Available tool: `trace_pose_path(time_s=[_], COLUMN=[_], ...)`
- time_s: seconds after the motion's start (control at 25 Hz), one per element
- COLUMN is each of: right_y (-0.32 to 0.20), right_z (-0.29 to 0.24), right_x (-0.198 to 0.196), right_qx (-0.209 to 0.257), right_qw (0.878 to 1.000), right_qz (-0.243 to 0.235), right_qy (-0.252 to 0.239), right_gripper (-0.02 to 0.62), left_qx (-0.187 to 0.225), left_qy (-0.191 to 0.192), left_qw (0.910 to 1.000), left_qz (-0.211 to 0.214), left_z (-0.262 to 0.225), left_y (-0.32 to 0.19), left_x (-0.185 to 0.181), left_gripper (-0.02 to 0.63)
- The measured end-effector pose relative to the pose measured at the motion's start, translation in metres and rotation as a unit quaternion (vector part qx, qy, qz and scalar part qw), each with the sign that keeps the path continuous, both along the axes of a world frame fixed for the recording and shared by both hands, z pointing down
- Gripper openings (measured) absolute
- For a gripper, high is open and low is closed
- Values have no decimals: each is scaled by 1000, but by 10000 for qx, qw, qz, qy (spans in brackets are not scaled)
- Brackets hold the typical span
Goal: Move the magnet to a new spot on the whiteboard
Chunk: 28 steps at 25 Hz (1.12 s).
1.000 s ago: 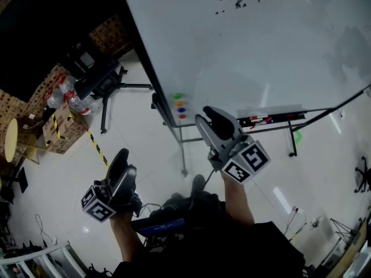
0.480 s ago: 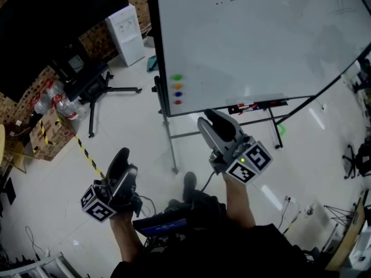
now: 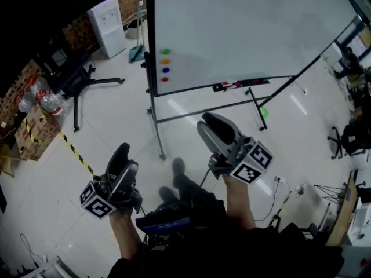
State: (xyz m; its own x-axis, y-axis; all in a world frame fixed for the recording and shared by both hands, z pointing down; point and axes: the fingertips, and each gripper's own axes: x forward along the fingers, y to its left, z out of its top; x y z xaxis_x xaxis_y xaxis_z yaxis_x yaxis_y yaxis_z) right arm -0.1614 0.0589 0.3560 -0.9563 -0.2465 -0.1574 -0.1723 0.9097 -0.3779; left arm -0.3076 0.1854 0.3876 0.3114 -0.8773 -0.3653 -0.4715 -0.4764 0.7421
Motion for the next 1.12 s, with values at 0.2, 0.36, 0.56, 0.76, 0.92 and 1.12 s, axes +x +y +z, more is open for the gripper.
trace_pose_path(time_s=[0.2,0.36,0.56,0.76,0.92,1.12], right_y=[18,26,35,33,25,23], right_z=[-6,-13,-27,-32,-29,-24], right_x=[14,17,27,60,101,143], right_qx=[-88,-136,-99,-138,-227,-297], right_qw=[9999,9993,9970,9949,9935,9900], right_qz=[-80,-273,-579,-710,-725,-885], right_qy=[-71,-237,-507,-710,-849,-1060], right_gripper=[144,144,144,144,144,141], left_qx=[92,159,251,238,166,30], left_qy=[58,23,-118,-243,-355,-480], left_qw=[9998,9998,9996,9994,9992,9988], left_qz=[159,88,-32,23,88,28], left_z=[-3,-9,-20,-28,-32,-30], left_y=[7,13,16,6,-4,-6], left_x=[15,20,32,68,107,150], left_gripper=[356,356,356,356,356,356])
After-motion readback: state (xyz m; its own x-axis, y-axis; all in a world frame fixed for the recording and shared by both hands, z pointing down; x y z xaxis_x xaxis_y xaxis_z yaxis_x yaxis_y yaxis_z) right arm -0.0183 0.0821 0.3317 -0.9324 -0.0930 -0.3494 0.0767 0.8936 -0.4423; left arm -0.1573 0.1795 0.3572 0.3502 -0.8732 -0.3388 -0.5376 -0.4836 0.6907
